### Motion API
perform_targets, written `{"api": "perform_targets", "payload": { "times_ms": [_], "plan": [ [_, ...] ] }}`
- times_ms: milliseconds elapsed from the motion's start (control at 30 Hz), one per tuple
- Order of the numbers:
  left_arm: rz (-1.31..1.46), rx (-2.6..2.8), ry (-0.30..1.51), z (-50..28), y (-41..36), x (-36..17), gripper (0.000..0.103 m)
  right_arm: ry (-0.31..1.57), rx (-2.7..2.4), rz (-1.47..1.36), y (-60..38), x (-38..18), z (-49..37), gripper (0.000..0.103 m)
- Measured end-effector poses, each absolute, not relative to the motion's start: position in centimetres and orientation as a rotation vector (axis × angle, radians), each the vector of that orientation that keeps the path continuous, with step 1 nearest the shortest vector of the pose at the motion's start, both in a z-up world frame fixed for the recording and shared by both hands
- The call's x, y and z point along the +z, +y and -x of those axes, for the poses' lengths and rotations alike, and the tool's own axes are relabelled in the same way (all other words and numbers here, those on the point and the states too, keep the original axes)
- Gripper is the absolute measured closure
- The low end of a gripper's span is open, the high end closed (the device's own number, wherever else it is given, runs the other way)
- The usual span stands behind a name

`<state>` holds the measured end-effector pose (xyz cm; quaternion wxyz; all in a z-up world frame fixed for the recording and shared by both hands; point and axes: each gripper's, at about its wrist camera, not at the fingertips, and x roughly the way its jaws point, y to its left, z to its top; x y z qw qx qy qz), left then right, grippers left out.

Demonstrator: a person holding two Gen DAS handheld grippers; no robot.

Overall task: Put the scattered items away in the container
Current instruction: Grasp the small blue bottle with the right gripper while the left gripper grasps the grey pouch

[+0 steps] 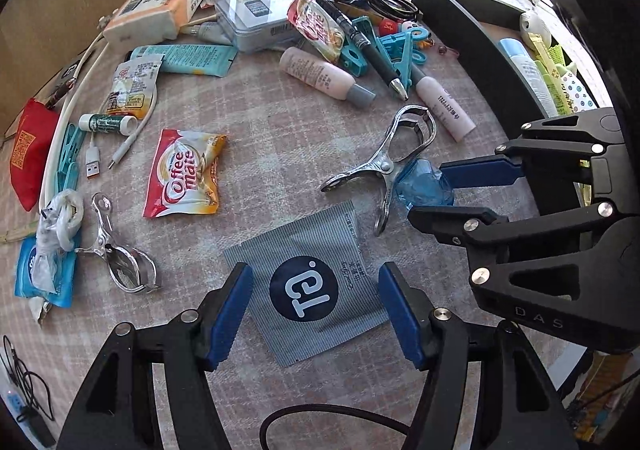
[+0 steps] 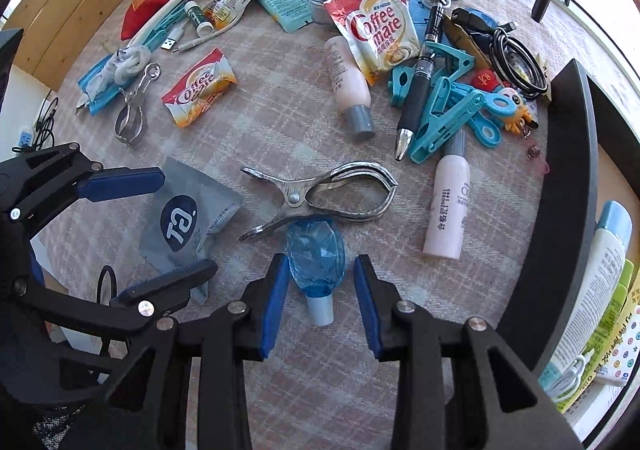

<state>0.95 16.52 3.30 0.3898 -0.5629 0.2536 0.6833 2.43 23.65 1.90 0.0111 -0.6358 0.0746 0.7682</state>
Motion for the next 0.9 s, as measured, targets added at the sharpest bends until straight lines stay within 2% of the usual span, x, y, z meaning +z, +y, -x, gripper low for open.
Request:
{"api": "perform_targets", "payload": {
  "times_ms": [133, 233, 333, 400, 600, 900],
  "plan": [
    [1.431, 1.788, 0.693, -1.1, 16.6, 2.6, 0.043, 0.167, 2.398, 1.981, 23.4, 2.0, -2.2, 0.07],
    [1.424, 1.814, 0.677, -0.9, 16.3, 2.6, 0.053, 0.109, 2.392, 1.981, 22.8, 2.1, -2.1, 0.072],
    [1.405, 1.83, 0.676, -1.0, 16.1, 3.0, 0.076, 0.102, 2.396, 1.975, 22.9, 2.2, -2.3, 0.073],
    [1.392, 1.837, 0.675, -1.2, 15.9, 3.2, 0.083, 0.134, 2.401, 1.967, 23.1, 2.3, -2.7, 0.073],
    [1.407, 1.835, 0.602, -0.9, 14.7, 3.9, 0.09, 0.227, 2.403, 1.937, 24.0, 2.7, -3.7, 0.073],
    [1.394, 1.842, 0.497, 0.4, 13.3, 7.1, 0.094, 0.33, 2.407, 1.815, 26.4, 6.3, -6.5, 0.073]
  ]
}}
